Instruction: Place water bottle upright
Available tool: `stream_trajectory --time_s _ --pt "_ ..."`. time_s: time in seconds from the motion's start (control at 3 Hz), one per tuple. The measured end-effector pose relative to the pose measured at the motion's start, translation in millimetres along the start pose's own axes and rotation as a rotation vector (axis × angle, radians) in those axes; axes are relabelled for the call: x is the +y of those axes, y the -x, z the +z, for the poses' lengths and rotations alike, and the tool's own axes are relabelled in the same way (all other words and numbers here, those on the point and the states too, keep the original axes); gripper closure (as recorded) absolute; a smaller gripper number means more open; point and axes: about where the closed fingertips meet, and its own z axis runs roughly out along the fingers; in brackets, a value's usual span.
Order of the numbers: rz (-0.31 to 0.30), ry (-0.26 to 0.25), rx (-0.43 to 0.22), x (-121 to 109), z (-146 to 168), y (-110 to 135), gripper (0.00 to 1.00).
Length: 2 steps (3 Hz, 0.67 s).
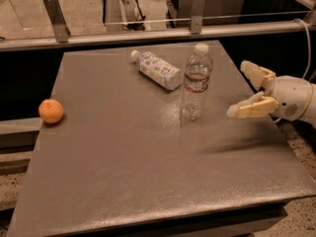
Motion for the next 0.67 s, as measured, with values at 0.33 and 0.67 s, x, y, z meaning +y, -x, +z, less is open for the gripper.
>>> stream_trajectory --time_s 0.33,0.67 --pt "0.038 -0.164 0.043 -22.8 -75.7 -0.6 0.0" --pt "0.038 -0.164 0.043 -22.8 -75.5 -0.6 0.0"
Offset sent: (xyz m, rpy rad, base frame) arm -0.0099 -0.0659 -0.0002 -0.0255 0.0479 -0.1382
